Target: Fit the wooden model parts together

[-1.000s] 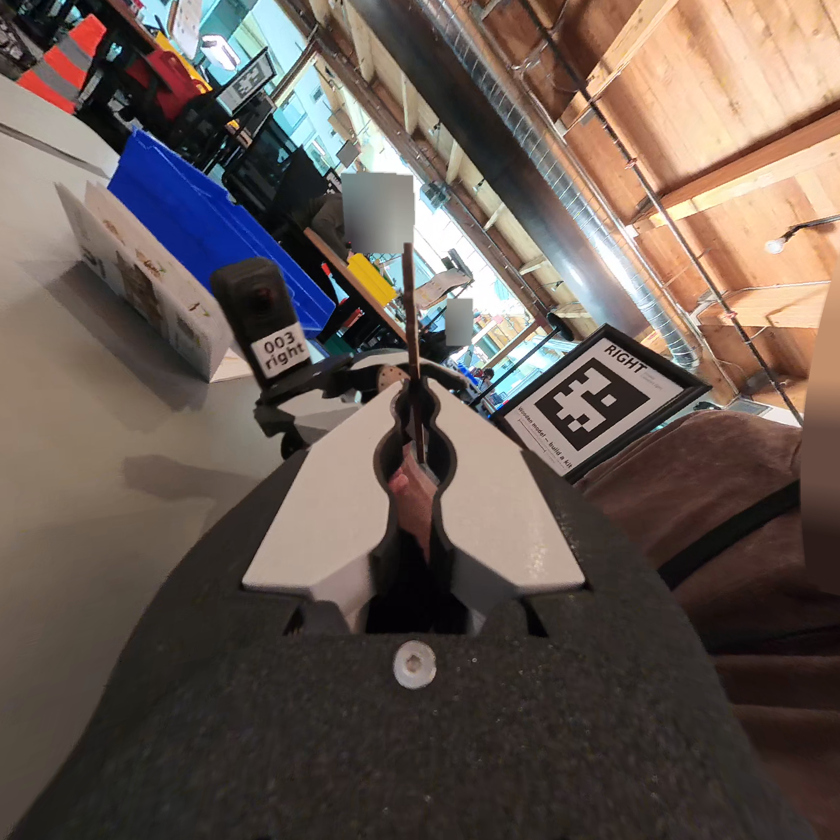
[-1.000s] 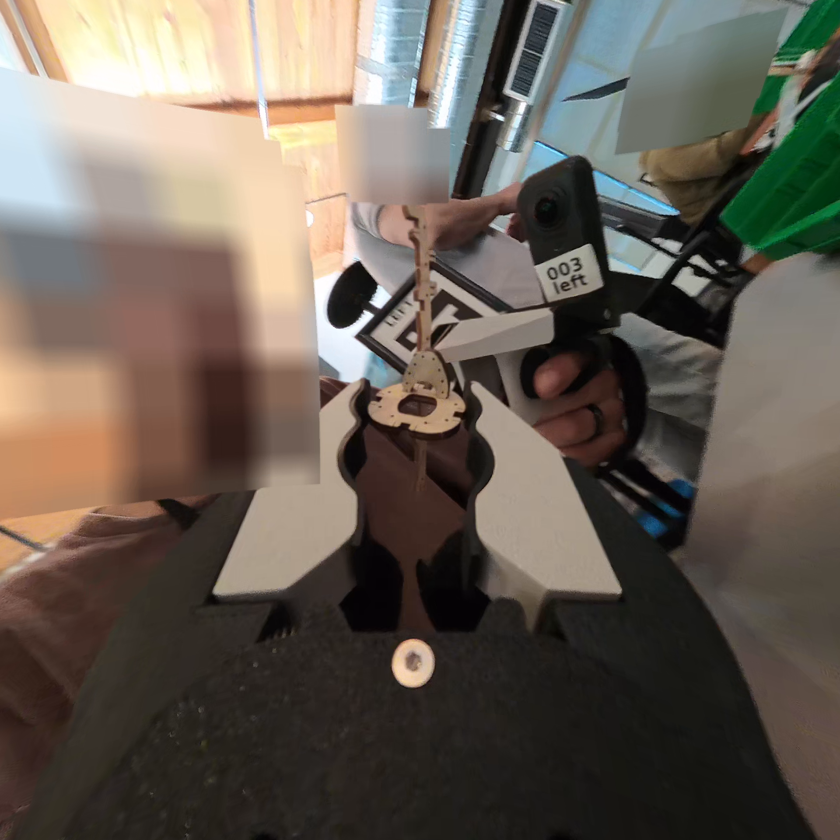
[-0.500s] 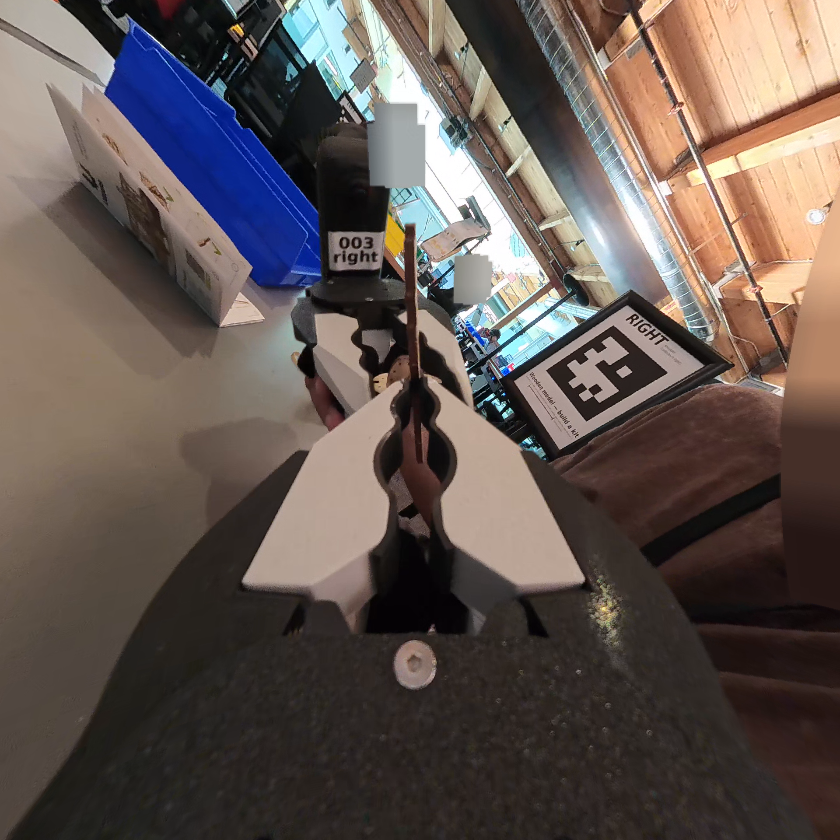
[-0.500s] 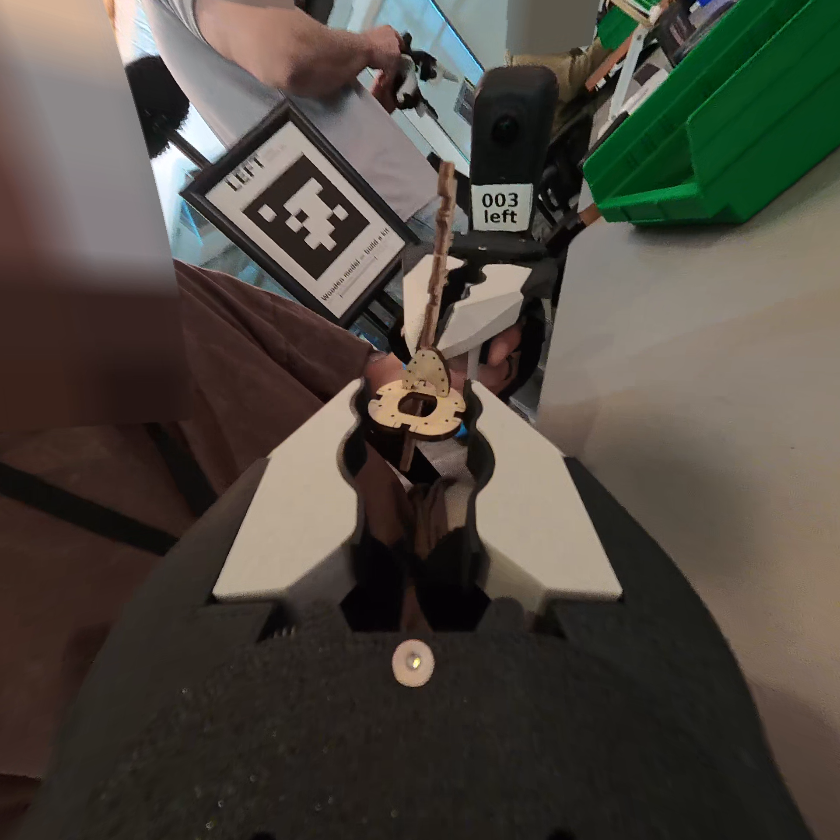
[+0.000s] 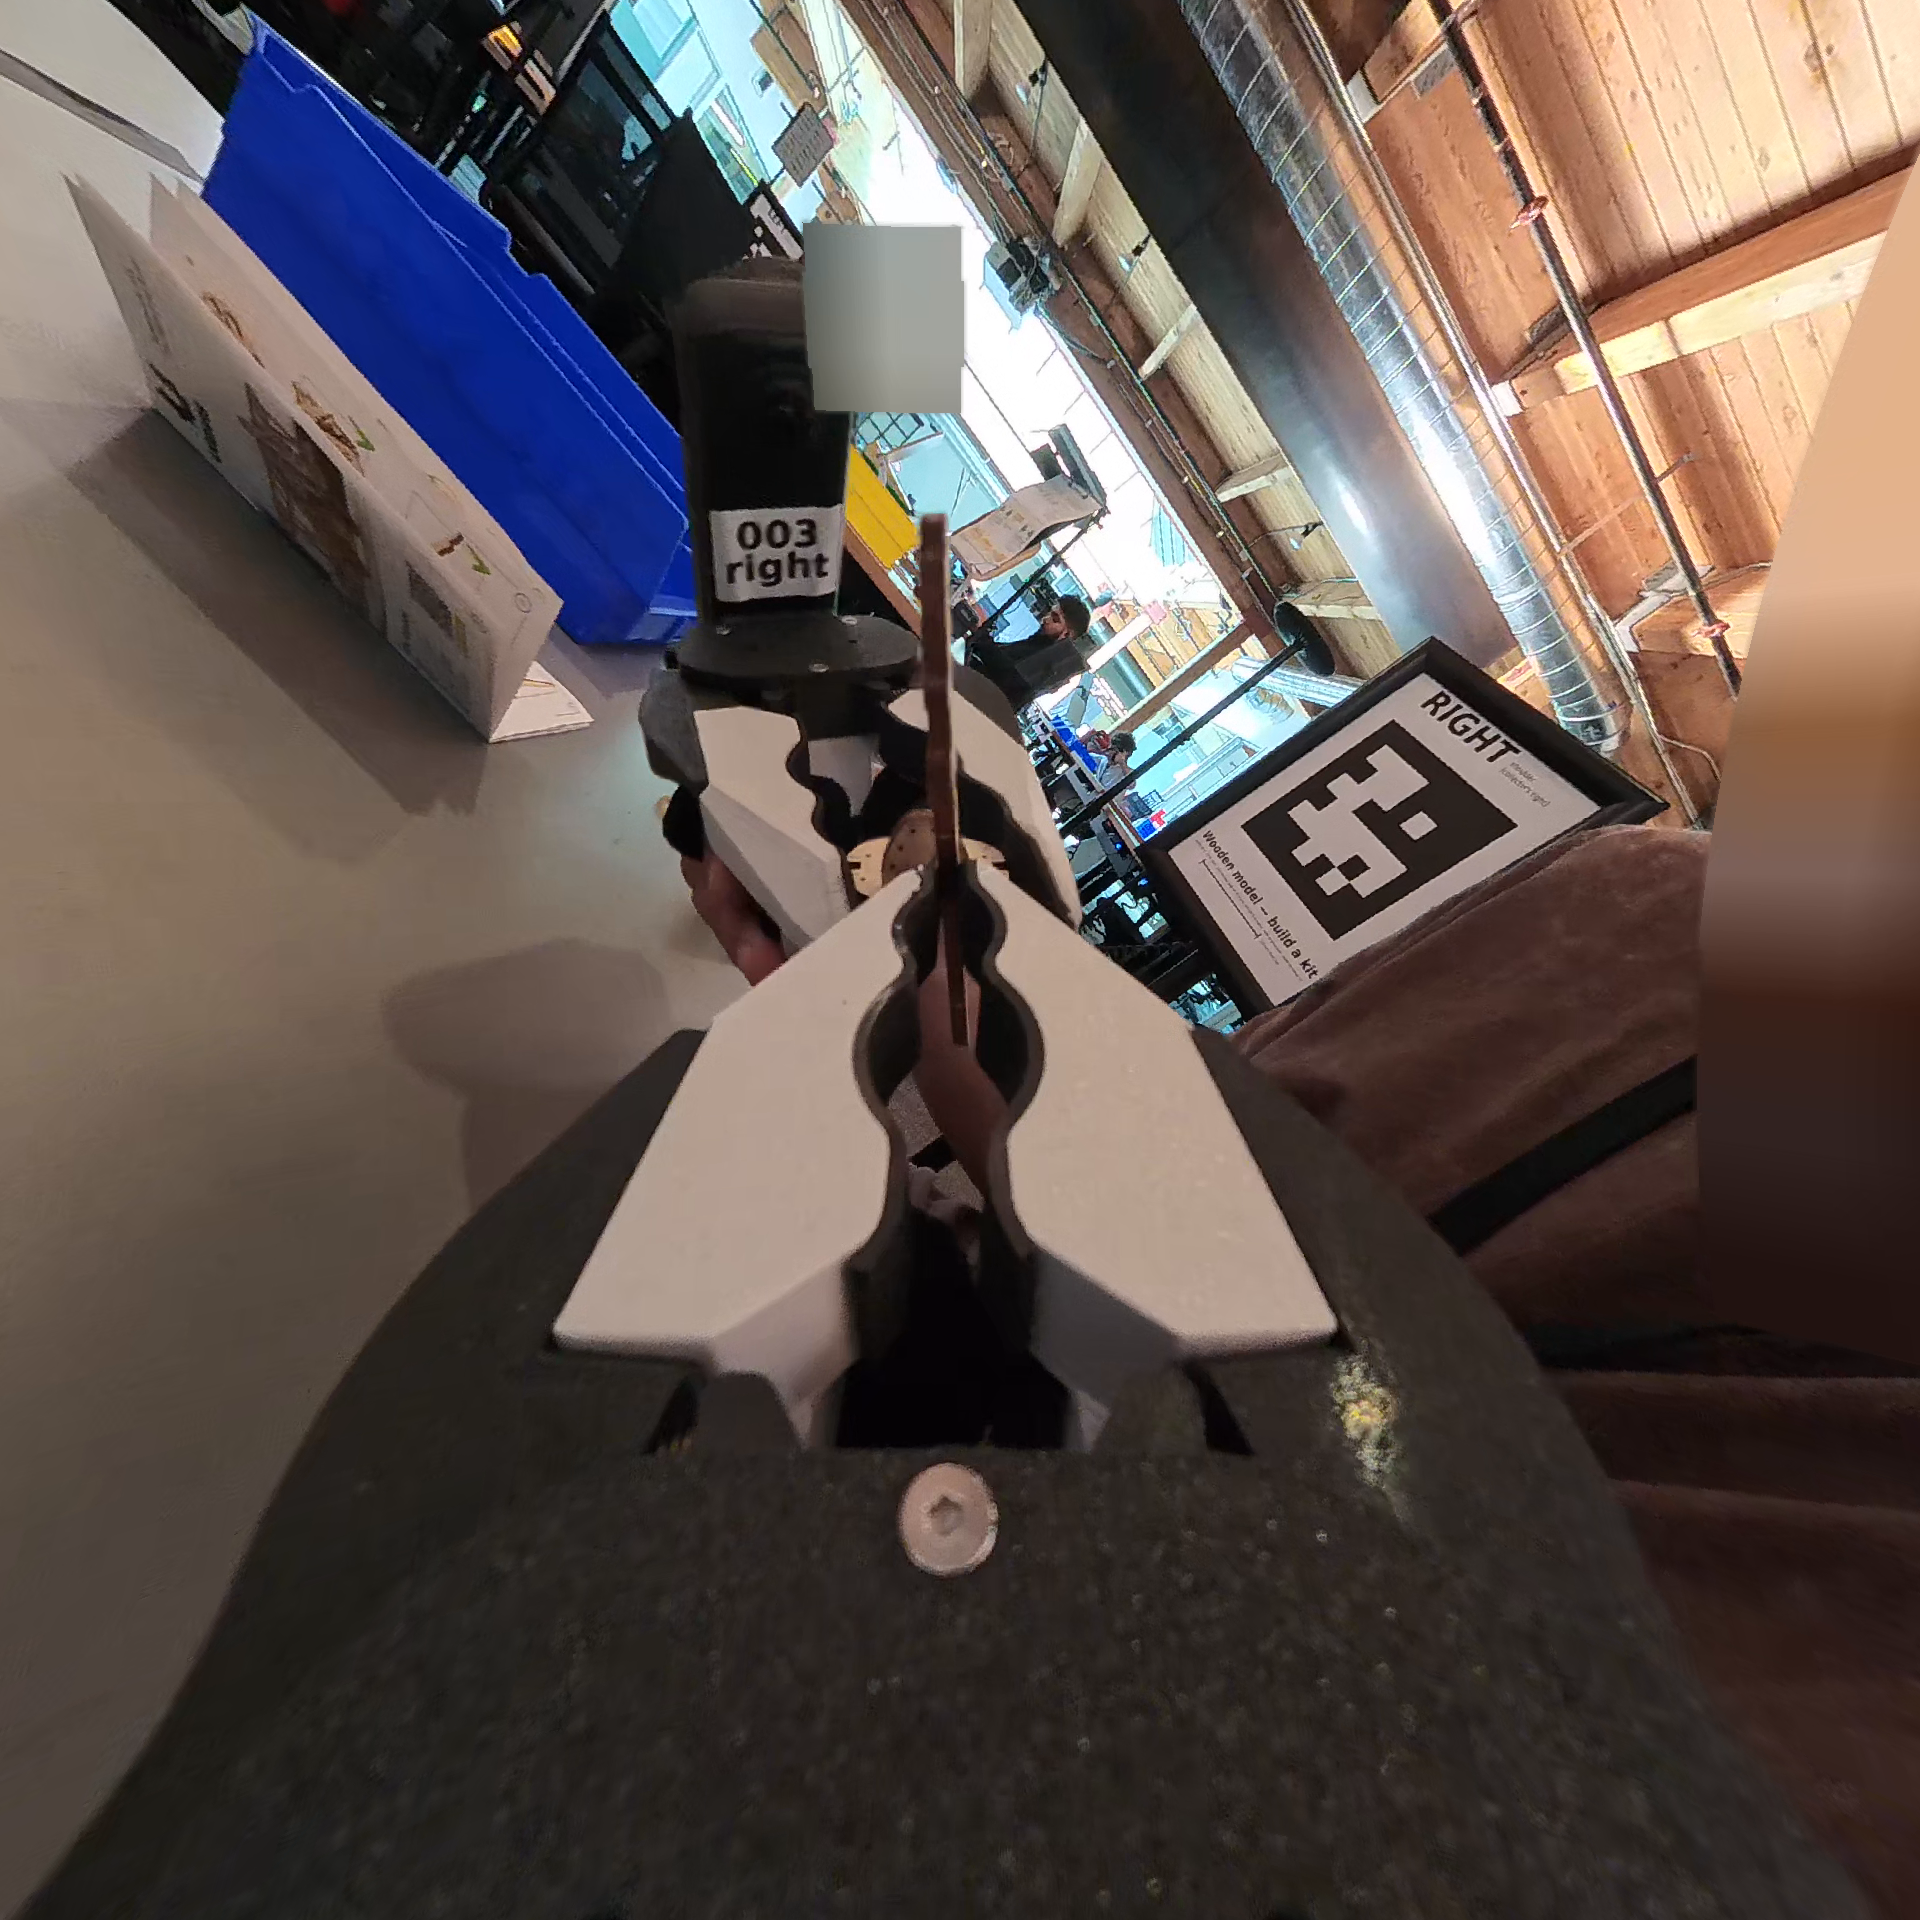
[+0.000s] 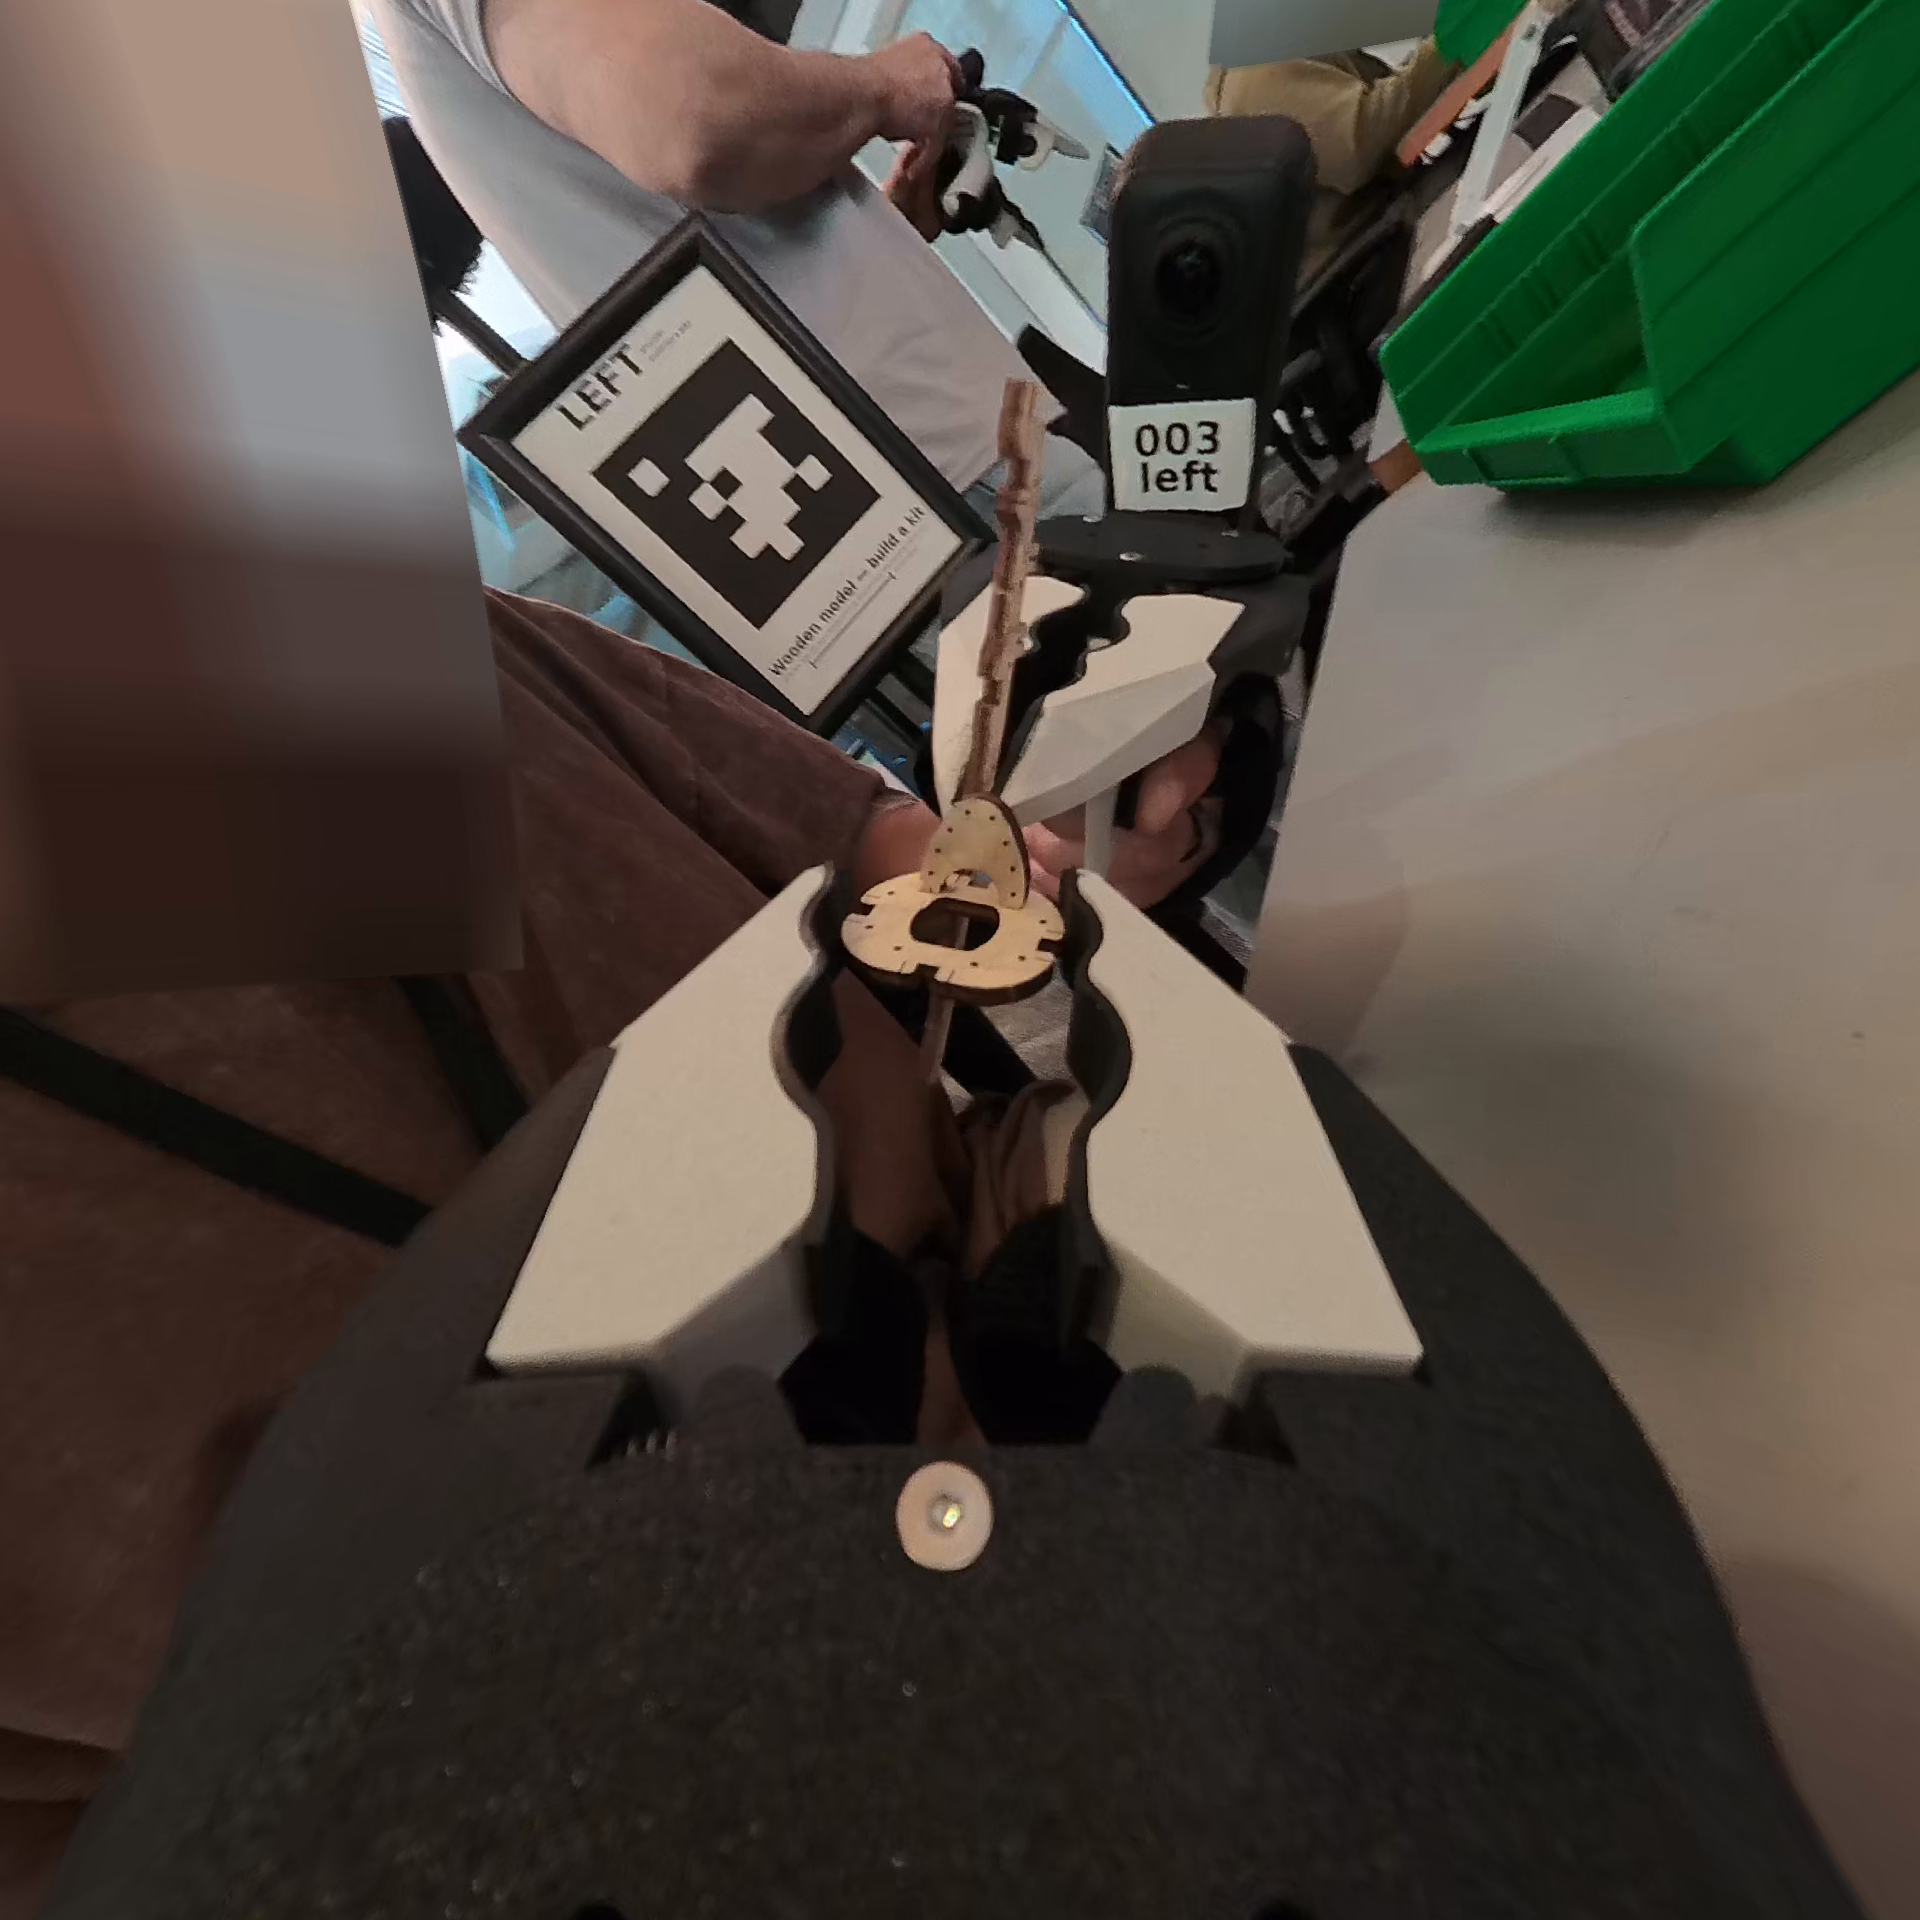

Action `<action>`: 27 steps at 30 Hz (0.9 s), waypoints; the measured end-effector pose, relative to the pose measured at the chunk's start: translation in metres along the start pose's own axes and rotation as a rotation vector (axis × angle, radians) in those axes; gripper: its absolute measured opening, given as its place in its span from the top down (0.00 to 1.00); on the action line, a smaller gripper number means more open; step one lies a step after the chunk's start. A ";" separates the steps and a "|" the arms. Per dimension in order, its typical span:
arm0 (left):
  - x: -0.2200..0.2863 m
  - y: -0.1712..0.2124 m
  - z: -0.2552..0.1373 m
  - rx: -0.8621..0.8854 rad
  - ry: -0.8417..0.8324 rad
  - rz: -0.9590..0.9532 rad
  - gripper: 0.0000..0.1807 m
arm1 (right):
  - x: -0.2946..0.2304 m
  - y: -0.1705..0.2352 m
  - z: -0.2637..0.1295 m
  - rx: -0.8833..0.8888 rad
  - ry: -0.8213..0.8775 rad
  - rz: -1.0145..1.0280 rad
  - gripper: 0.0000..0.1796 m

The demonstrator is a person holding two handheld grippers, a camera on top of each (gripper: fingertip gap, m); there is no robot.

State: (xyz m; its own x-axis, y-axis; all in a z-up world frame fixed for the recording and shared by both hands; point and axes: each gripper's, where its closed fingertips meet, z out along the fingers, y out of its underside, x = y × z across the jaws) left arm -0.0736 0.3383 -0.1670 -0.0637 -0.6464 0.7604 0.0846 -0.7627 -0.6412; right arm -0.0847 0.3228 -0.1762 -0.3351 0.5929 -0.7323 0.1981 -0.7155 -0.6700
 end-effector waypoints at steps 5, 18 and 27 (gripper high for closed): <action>0.000 -0.001 -0.001 0.007 0.010 -0.008 1.00 | -0.005 -0.005 -0.003 0.022 -0.041 0.002 0.77; -0.007 -0.003 -0.003 0.022 -0.025 -0.001 1.00 | 0.004 0.002 0.001 -0.053 0.047 0.008 0.77; -0.010 -0.009 -0.002 0.091 -0.066 0.027 1.00 | 0.007 -0.006 0.000 0.013 0.044 0.051 0.77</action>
State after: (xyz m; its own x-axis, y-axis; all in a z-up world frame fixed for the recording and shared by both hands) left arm -0.0760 0.3517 -0.1691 0.0054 -0.6613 0.7501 0.1751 -0.7379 -0.6518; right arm -0.0877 0.3314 -0.1771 -0.2840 0.5707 -0.7705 0.2015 -0.7501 -0.6298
